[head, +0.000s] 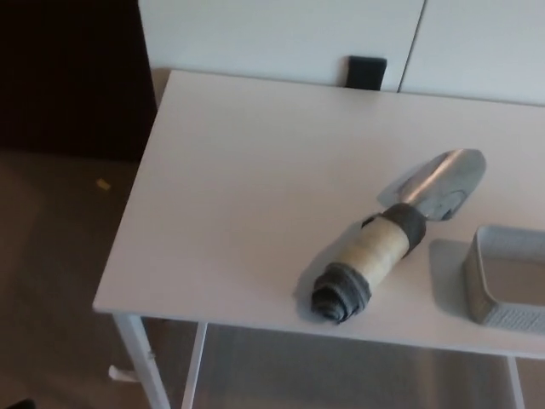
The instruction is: The robot walks towards a desk on which a shovel is kept on the left hand side and a container is kept on the right hand side. The robot picks up the shovel using its left hand and places it in the container.
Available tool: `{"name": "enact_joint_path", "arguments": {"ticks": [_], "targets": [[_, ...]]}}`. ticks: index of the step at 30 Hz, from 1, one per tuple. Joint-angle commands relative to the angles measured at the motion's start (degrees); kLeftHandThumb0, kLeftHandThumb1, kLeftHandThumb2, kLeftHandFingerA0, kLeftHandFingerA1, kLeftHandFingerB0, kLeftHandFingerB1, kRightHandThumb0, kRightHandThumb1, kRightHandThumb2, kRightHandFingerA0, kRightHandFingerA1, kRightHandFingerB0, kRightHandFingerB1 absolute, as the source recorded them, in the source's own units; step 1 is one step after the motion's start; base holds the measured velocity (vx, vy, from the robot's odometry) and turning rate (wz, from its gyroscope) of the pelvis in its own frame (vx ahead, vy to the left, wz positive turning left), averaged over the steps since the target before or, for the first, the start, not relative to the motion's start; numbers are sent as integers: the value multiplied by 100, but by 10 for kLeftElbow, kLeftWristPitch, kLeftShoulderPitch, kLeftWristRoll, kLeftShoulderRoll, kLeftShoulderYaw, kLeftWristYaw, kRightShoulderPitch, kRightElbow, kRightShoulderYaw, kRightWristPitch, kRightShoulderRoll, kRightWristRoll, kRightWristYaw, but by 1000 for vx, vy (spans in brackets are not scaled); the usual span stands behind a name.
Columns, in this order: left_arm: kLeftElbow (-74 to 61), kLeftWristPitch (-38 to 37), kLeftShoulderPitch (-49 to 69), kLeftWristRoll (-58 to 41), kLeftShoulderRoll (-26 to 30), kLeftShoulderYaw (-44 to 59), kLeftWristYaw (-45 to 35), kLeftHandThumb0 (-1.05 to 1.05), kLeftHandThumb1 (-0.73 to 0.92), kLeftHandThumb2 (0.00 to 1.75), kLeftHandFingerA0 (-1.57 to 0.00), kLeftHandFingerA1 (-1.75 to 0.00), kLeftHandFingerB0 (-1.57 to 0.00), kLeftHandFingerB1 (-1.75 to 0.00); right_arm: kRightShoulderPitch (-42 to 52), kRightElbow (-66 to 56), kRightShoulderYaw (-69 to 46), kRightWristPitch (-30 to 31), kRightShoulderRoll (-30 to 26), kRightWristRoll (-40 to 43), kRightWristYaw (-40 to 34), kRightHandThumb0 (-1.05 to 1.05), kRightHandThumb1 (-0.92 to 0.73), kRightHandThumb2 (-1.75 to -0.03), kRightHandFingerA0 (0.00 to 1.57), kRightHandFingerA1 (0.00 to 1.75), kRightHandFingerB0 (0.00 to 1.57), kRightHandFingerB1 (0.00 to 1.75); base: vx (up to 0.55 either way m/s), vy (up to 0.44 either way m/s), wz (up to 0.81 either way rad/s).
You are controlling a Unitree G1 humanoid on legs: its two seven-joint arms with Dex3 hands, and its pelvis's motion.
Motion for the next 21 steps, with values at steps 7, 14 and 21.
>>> {"name": "enact_joint_path", "arguments": {"ticks": [7,14,21], "targets": [[-9,-17,5,-1,1,-2,-7,-17,57,57,-53,-46,-43,-37,-4,-9,-7,6,-6,23,21,-35,-47,-66,55,51,38,44,-133,-52,-1],[-8,-19,5,2,0,-1,-1,-23,51,62,-52,-49,-43,-42,-6,-11,-6,3,-7,17,20,-35,-47,-68,57,52,39,45,-162,-192,-8],[-11,-22,7,3,0,-3,-3,-24,52,63,-50,-49,-42,-42,-1,-31,-3,20,-6,15,16,-37,-47,-68,58,52,38,45,-48,75,-6]]}}
